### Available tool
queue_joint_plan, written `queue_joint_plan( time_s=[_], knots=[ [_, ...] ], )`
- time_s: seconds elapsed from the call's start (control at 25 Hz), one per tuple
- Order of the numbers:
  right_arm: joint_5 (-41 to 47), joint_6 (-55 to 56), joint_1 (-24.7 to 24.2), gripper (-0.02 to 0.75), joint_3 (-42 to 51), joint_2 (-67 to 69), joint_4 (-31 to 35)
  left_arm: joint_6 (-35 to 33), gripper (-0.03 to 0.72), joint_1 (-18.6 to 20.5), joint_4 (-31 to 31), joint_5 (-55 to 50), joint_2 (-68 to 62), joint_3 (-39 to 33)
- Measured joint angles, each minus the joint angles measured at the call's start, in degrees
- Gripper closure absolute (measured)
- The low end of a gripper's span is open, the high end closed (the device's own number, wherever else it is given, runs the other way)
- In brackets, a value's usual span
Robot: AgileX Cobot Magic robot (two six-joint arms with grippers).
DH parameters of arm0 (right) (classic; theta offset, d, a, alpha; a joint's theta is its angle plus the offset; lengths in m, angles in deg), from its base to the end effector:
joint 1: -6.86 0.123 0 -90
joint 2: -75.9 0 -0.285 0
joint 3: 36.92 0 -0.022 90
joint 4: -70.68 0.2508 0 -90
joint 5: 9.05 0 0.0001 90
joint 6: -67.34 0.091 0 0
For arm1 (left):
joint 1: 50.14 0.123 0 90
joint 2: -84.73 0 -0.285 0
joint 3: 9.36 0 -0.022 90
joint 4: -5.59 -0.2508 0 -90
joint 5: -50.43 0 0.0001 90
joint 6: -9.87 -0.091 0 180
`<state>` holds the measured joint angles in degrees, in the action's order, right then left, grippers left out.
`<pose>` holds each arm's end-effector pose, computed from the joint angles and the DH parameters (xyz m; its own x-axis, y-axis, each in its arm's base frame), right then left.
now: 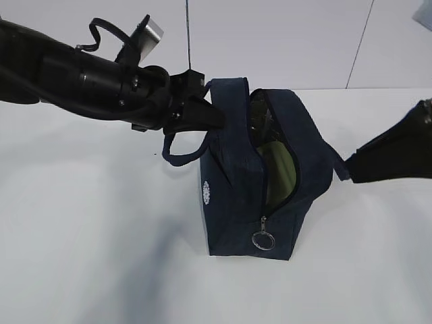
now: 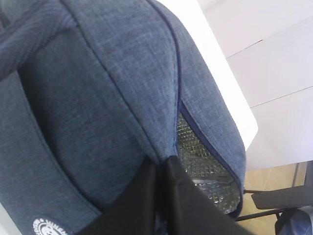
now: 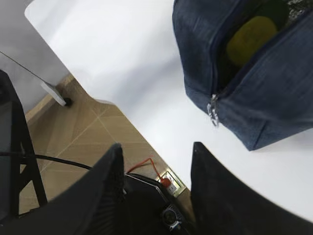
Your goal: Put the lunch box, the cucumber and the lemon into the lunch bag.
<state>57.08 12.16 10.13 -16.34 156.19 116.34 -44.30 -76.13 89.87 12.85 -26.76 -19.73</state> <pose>0.2237 0.0724 0.3142 -0.6296 -0.4452 -0.6367 -0.7392 0.5955 0.3146 0.3239 -0.2194 0.2317 -0.8441 -0.0121 -0.5360 0.4372 0.5630 -0.7013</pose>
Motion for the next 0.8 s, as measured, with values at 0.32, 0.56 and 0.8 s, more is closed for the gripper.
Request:
queue_joint_plan(
  time_s=[0.32,0.56,0.8],
  knots=[
    [-8.74,-13.7,0.0,0.392,18.28,-9.92,12.7,0.0,0.684,0.0,0.0,0.1,0.0,0.0],
    [-14.14,-31.88,0.0,0.392,30.73,-10.55,25.83,0.0,0.683,0.0,0.0,0.1,0.0,0.0],
    [-17.34,-52.07,0.0,0.392,37.32,-10.55,43.11,0.0,0.683,0.0,0.0,0.1,0.0,0.0]
  ],
)
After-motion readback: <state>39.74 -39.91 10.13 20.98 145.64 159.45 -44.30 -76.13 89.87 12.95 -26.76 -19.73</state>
